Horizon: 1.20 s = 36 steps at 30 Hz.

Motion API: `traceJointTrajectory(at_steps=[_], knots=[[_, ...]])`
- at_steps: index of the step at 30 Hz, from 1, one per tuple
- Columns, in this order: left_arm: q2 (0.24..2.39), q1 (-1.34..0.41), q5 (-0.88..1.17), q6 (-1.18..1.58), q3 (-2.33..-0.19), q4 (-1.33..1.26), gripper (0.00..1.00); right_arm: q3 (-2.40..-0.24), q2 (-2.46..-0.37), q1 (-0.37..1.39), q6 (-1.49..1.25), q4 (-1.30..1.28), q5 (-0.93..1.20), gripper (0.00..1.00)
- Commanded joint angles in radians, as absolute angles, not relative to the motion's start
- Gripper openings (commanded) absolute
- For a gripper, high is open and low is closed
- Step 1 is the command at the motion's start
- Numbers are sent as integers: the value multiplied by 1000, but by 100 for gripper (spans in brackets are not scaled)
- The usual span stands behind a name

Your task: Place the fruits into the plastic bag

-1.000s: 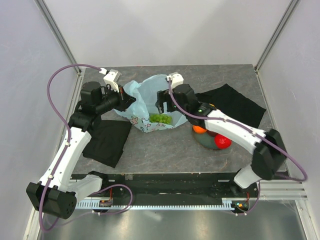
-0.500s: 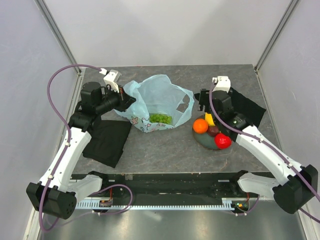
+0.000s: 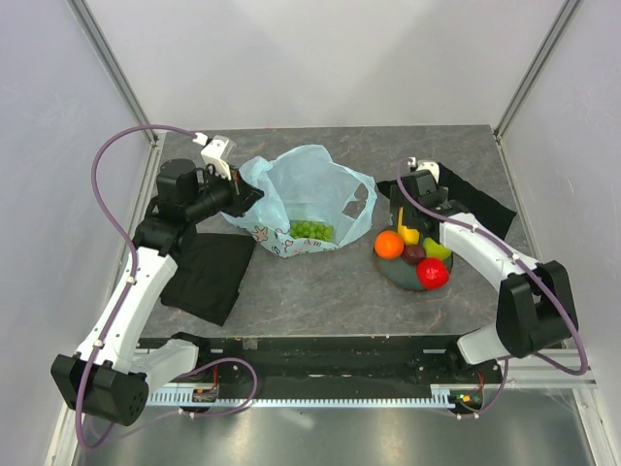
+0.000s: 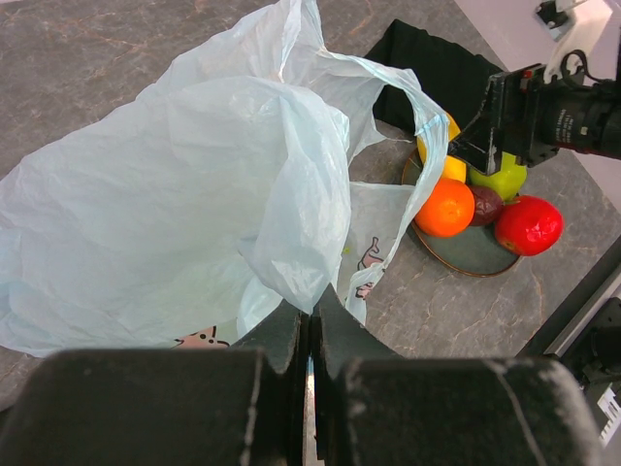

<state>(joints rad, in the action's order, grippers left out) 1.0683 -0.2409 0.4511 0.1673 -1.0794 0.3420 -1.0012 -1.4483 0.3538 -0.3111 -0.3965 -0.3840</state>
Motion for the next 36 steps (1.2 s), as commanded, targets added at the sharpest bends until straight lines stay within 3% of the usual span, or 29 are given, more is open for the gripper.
traceJointTrajectory(at_steps=[1,10,30,36], knots=[[1057,-241,465,175,-1081,307,2,-1022,-1471,327,-321,-350,-284,91],[1058,-241,468,175,-1081,308,2,-1014,-1548,302,-325,-307,-276,82],[1058,-241,476,178,-1080,307,2,-1035,-1655,287,-347,-298,-301,75],[1057,-241,471,176,-1081,307,2,-1026,-1638,285,-345,-293,-318,56]])
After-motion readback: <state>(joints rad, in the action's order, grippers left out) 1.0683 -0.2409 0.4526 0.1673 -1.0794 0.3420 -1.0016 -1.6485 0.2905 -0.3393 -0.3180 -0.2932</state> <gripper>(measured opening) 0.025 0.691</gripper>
